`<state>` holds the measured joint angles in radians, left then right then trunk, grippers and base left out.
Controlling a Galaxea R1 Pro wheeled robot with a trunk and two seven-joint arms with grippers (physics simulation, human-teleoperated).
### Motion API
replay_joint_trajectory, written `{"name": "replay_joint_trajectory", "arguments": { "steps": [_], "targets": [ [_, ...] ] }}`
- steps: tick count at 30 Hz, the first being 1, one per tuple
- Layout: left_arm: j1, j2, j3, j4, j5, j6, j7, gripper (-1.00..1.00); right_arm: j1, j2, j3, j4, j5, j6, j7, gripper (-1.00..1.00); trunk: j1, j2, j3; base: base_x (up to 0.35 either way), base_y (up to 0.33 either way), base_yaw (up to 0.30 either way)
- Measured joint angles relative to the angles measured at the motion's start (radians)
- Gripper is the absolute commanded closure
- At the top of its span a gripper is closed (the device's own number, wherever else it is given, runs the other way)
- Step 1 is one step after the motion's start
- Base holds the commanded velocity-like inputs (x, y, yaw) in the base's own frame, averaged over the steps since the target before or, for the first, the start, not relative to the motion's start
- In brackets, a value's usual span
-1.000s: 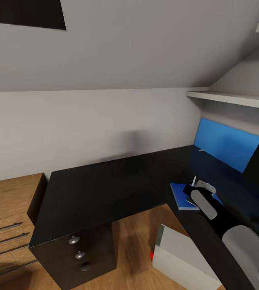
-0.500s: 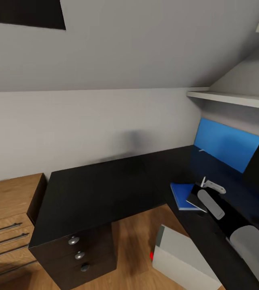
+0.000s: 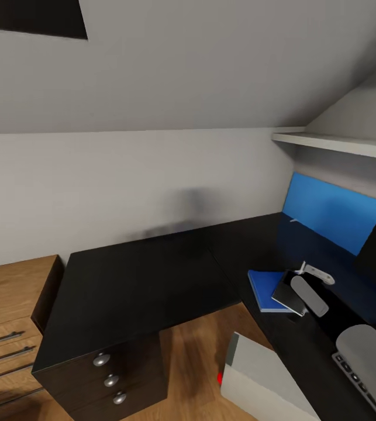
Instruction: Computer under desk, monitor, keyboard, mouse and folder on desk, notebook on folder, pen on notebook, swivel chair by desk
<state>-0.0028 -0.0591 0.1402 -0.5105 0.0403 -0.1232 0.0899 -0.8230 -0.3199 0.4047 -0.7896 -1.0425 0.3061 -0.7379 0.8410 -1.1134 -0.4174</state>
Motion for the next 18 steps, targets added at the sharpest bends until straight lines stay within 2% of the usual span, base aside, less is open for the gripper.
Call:
{"name": "replay_joint_trajectory", "arguments": {
  "steps": [6,11,12,15,16,18],
  "targets": [
    [0.0,0.0,0.0,0.0,0.0,0.0,0.0,-1.0,-0.008,-0.006,-0.001,0.031,0.0,0.0,0.001,1.0,0.0,0.0,0.0,0.001,0.0,0.0],
    [0.0,-0.001,0.0,0.0,0.0,-0.001,-0.001,-1.0,-0.049,-0.004,-0.002,0.122,0.006,-0.003,0.009,1.0,0.0,0.0,0.0,0.0,0.0,0.0],
    [0.0,-0.001,0.0,0.0,0.0,-0.002,-0.003,-1.0,-0.063,-0.003,-0.002,0.155,0.019,-0.006,0.019,1.0,0.0,0.0,0.0,0.0,0.0,0.0],
    [0.0,-0.001,0.0,-0.002,0.001,-0.003,-0.004,-1.0,-0.07,-0.002,-0.002,0.174,0.04,-0.011,0.029,1.0,0.0,0.0,0.0,0.0,0.0,0.0],
    [0.0,-0.002,0.0,-0.004,0.002,-0.003,-0.005,-1.0,-0.074,0.0,-0.002,0.184,0.062,-0.014,0.035,1.0,0.0,0.0,0.0,0.0,0.0,0.0],
    [0.0,-0.002,0.0,-0.006,0.002,-0.003,-0.004,-1.0,-0.076,0.001,-0.002,0.189,0.078,-0.016,0.039,1.0,0.0,0.0,0.0,0.0,0.0,0.0]
  ]
}}
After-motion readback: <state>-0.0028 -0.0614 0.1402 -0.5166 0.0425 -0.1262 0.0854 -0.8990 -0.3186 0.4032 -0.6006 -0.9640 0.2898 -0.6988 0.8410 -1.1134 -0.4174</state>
